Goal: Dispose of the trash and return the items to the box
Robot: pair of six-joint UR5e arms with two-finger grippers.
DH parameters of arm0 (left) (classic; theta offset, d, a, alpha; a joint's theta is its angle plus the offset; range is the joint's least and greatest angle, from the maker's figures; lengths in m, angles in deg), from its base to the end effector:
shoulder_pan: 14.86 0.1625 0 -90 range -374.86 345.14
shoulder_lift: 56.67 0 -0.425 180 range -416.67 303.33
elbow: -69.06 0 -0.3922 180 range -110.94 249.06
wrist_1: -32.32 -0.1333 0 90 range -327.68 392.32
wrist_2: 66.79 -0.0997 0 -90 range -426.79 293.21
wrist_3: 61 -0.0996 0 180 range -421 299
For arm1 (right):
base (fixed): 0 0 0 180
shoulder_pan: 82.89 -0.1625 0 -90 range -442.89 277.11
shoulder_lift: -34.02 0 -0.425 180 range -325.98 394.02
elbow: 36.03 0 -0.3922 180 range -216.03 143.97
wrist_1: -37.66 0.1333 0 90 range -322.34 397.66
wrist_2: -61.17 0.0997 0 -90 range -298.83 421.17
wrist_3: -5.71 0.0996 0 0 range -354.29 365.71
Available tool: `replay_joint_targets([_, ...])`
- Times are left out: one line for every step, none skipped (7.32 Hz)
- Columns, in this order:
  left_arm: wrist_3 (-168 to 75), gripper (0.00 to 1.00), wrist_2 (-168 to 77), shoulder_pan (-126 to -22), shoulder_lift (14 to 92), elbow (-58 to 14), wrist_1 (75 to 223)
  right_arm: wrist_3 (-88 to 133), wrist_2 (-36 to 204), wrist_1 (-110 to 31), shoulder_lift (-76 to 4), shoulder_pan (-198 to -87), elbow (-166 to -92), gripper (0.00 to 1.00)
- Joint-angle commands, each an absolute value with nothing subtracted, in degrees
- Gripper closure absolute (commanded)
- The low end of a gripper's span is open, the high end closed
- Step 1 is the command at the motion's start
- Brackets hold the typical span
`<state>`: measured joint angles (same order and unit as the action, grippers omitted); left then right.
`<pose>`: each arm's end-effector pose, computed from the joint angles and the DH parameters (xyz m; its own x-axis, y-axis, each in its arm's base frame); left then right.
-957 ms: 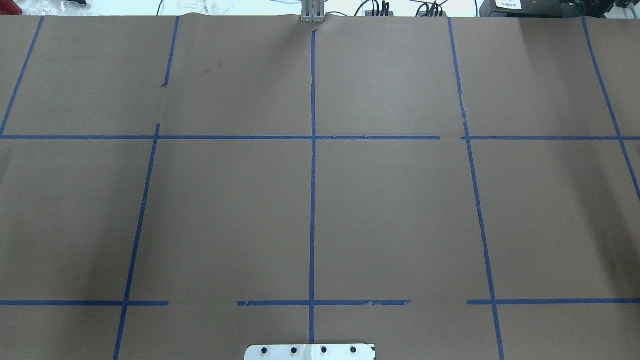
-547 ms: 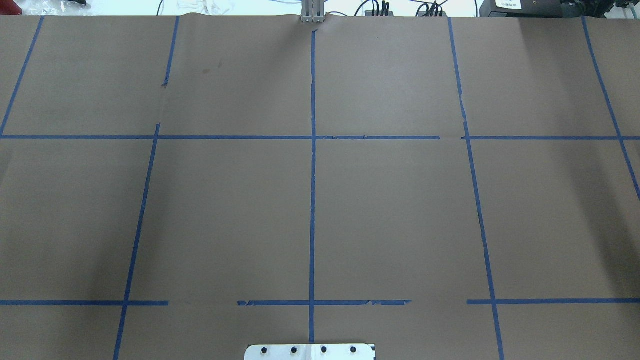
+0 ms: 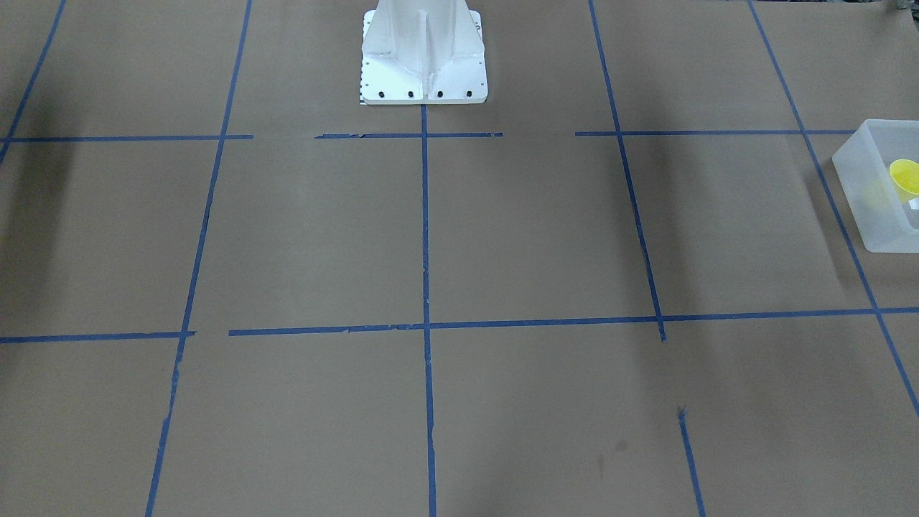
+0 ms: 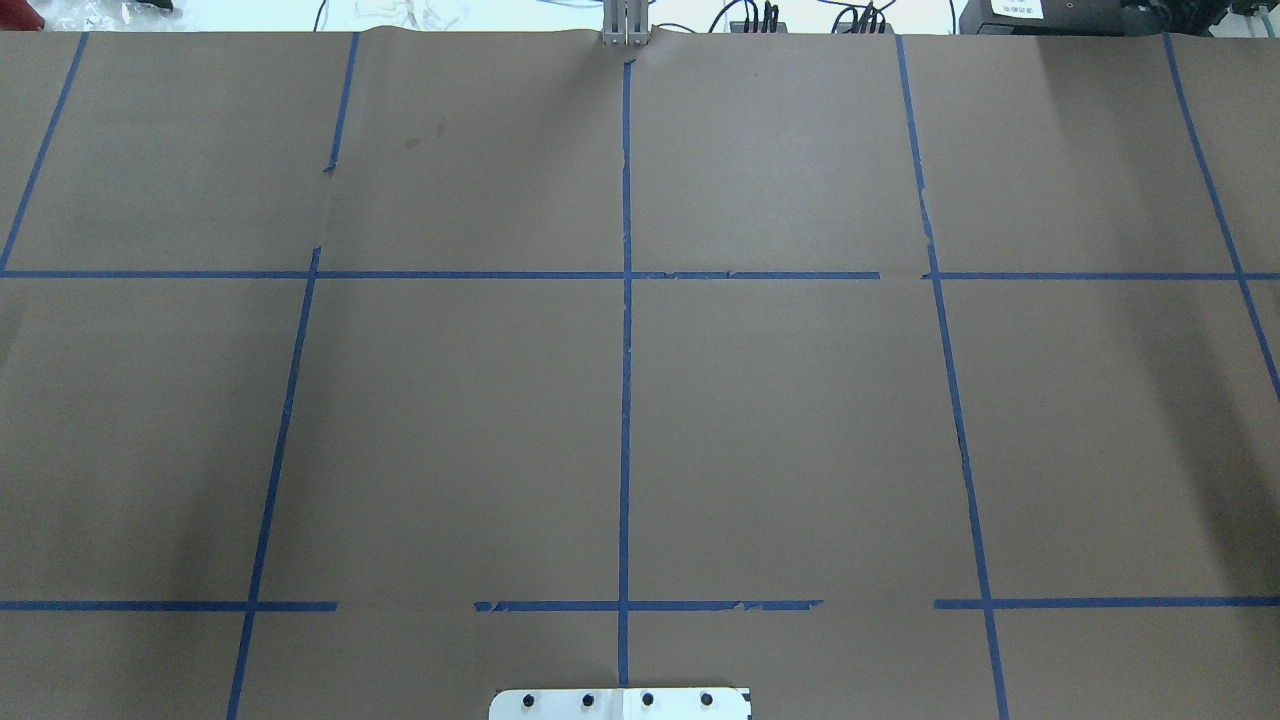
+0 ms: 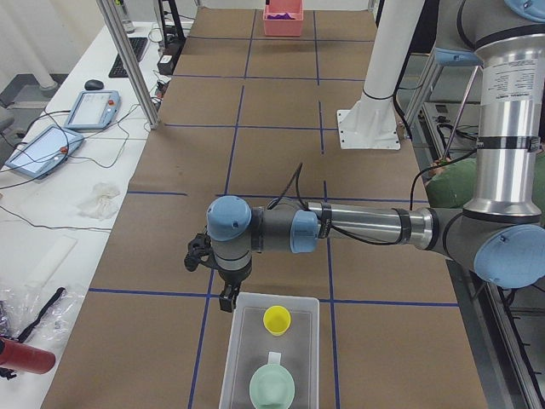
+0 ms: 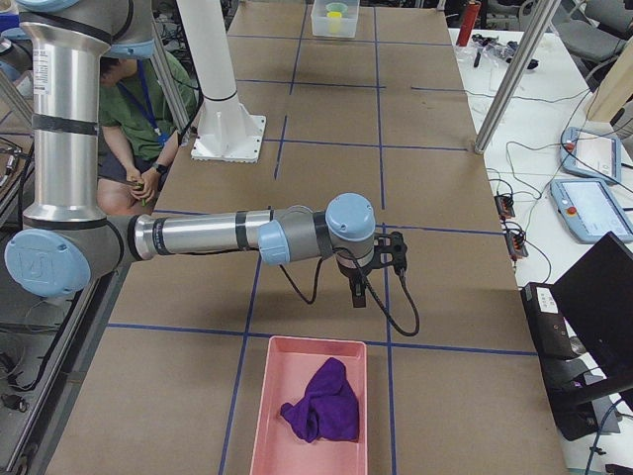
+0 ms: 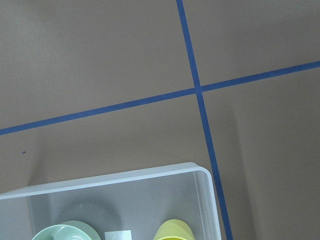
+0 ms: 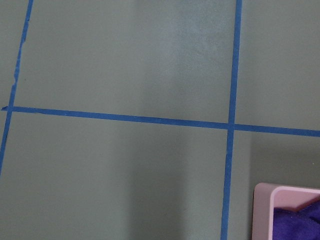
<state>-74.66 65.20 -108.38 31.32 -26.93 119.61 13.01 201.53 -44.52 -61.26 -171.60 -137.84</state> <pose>-0.0959 -0.4727 0.6318 0.7363 0.2057 -0.6447 -0.1158 0.9769 0.1795 0.0462 -0.4640 0.5779 0.6311 -0.0804 0.7715 -0.0589 0.9868 0.1510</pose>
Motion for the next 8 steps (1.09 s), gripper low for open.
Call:
replay_joint_targets([-74.62, 0.0, 65.31, -108.38, 31.57, -27.09, 119.6, 12.92, 201.44, -44.52, -61.52, -171.58, -137.45, 0.0])
replay_joint_targets([-74.62, 0.0, 65.31, -108.38, 31.57, -27.09, 119.6, 12.05, 201.44, -44.52, -61.87, -171.66, -136.84, 0.0])
replay_joint_targets([-74.62, 0.0, 65.31, -108.38, 31.57, -27.09, 119.6, 11.95, 201.27, -44.52, -61.96, -171.75, -136.31, 0.0])
replay_joint_targets([-74.62, 0.0, 65.31, -108.38, 31.57, -26.83, 119.69, 11.86, 200.92, -44.52, -62.22, -171.75, -136.31, 0.0])
replay_joint_targets([-74.62, 0.0, 65.4, -108.38, 31.57, -26.48, 119.86, 10.56, 200.65, -44.52, -62.22, -171.75, -136.31, 0.0])
replay_joint_targets([-74.62, 0.0, 65.4, -108.47, 31.57, -26.39, 119.95, 9.85, 199.6, -44.6, -62.22, -171.75, -136.22, 0.0])
replay_joint_targets([-74.62, 0.0, 65.4, -108.38, 31.57, -25.87, 119.95, 9.75, 198.38, -44.61, -62.14, -171.75, -136.13, 0.0])
replay_joint_targets([-74.53, 0.0, 65.4, -108.38, 31.57, -25.6, 120.04, 9.75, 197.41, -44.61, -62.05, -171.75, -136.13, 0.0])
